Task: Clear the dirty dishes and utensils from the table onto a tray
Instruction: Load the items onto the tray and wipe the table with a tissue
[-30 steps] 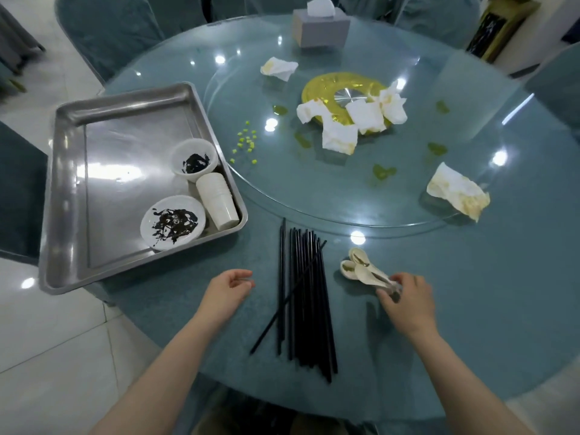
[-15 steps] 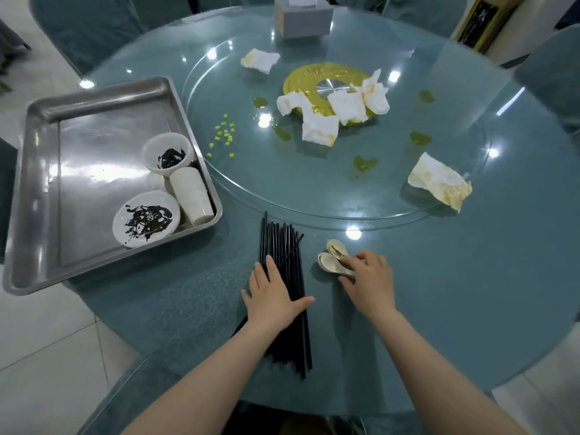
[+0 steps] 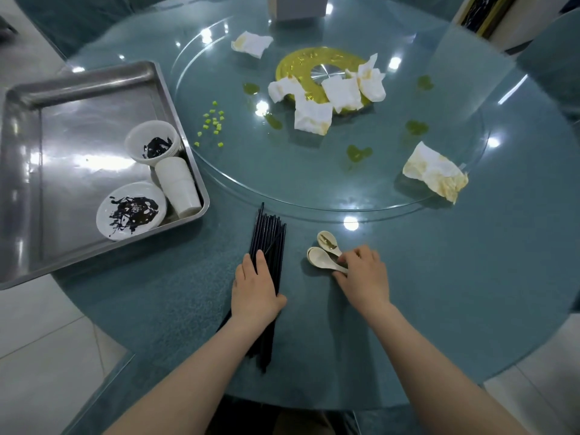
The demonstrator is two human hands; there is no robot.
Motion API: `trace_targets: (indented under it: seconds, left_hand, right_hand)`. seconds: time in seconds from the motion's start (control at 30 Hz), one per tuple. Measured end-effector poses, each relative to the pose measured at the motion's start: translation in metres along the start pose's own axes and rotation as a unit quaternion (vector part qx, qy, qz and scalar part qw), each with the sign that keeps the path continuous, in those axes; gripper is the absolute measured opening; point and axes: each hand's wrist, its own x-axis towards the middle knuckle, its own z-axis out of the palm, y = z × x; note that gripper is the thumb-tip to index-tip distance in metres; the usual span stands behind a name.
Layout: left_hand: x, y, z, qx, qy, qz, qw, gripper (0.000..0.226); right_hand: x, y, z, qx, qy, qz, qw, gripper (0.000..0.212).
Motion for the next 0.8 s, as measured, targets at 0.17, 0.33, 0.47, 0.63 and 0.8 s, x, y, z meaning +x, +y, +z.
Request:
trace_targets:
  seconds: [0.17,0.33,0.47,0.63,0.8]
  left_hand:
    - [0.006,-0.009,-0.005,0.025,0.032,0.025,0.999,0.097]
    - [0.01,-0.02,-0.006,0.054,0.046,0.031,0.997,0.087]
    - [0.012,-0.027,-0.004,0.105,0.059,0.066,0.991,0.072]
    - [0.021,-0.044,-0.009,0.129,0.061,0.112,0.983,0.067]
    - [0.015,-0.039,-0.003,0.146,0.058,0.088,0.984,0.082]
  right_hand:
    - [0.005,-0.003,-0.005,-0.028,-0.015,-0.018,0.999,0.022]
    - [0.005,-0.007,-0.011,0.099,0.018,0.009,0.995,0.022]
    - [0.016,-0.004,-0.02,0.12,0.031,0.065,0.99,0.02]
    - [0.023,-0.004,-0.019,0.095,-0.004,0.076,0.993,0.019]
    - [0.022,-0.007,-0.015,0.081,-0.028,0.062,0.994,0.015]
